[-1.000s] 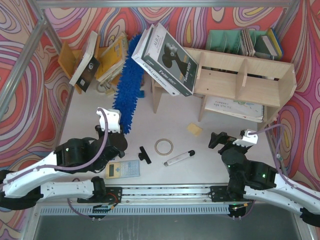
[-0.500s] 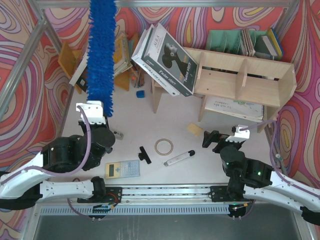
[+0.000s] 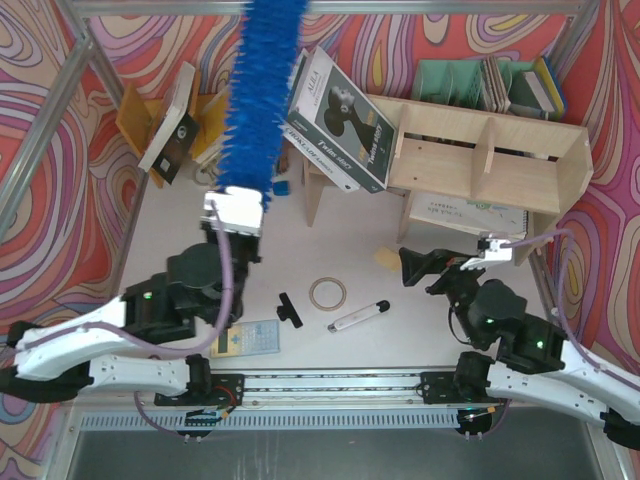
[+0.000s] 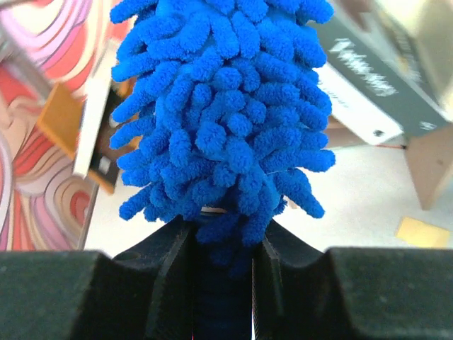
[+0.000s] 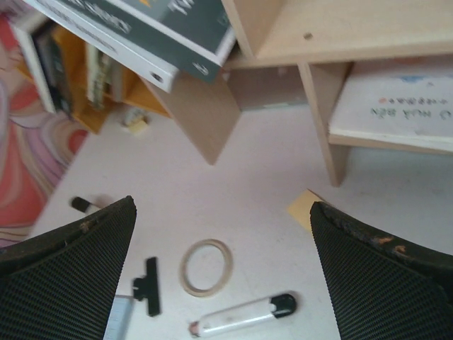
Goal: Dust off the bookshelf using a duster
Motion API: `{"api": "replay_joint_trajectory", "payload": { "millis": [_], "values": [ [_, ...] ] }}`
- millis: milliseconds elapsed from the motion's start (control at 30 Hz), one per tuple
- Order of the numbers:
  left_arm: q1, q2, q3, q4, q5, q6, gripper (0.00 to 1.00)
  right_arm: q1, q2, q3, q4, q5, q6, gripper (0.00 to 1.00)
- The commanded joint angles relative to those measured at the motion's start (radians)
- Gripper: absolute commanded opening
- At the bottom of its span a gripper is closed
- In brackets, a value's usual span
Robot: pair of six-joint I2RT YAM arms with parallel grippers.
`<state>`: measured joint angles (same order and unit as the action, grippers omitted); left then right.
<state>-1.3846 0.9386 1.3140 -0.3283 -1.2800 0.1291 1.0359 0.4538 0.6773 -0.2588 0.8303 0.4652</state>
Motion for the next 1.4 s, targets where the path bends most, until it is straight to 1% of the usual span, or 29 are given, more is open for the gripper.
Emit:
{"api": "replay_joint_trajectory", "payload": {
  "millis": [0, 100, 233, 467, 533, 600, 700, 733, 900, 1033, 1167, 1367],
  "values": [
    [-0.068, 0.105, 0.043, 0.287, 0.104, 0.26, 0.0, 0.006, -0.002, 0.102, 0.087, -0.065, -0.05, 0.99],
    [-0.074, 0.18, 0.092, 0.272, 0.171, 0.224, 0.0, 0.006, 0.001, 0.155, 0.124, -0.094, -0.074, 0.99],
    [-0.078, 0.293, 0.128, 0.282, 0.224, 0.194, 0.0, 0.006, 0.015, 0.212, 0.177, -0.144, -0.117, 0.99],
    [-0.088, 0.409, 0.092, 0.355, 0.314, 0.107, 0.0, 0.006, -0.006, 0.233, 0.291, -0.194, -0.153, 0.99],
    [-0.109, 0.426, 0.051, 0.419, 0.325, 0.129, 0.0, 0.005, -0.013, 0.229, 0.341, -0.19, -0.16, 0.99],
    [-0.14, 0.435, 0.002, 0.519, 0.319, 0.176, 0.0, 0.006, -0.015, 0.224, 0.37, -0.166, -0.164, 0.99],
    [-0.188, 0.44, -0.074, 0.71, 0.319, 0.251, 0.0, 0.005, -0.008, 0.214, 0.411, -0.126, -0.163, 0.99],
    [-0.2, 0.444, -0.088, 0.735, 0.32, 0.264, 0.0, 0.006, -0.006, 0.212, 0.42, -0.116, -0.163, 0.99],
    [-0.25, 0.465, -0.132, 0.812, 0.301, 0.303, 0.0, 0.006, 0.019, 0.206, 0.464, -0.067, -0.161, 0.99],
    [-0.278, 0.467, -0.174, 0.85, 0.309, 0.285, 0.0, 0.006, 0.035, 0.203, 0.486, -0.04, -0.149, 0.99],
    [-0.308, 0.473, -0.209, 0.892, 0.304, 0.295, 0.0, 0.006, 0.051, 0.209, 0.485, -0.014, -0.132, 0.99],
    [-0.338, 0.495, -0.239, 0.907, 0.271, 0.303, 0.0, 0.006, 0.075, 0.233, 0.465, 0.012, -0.109, 0.99]
  ]
}}
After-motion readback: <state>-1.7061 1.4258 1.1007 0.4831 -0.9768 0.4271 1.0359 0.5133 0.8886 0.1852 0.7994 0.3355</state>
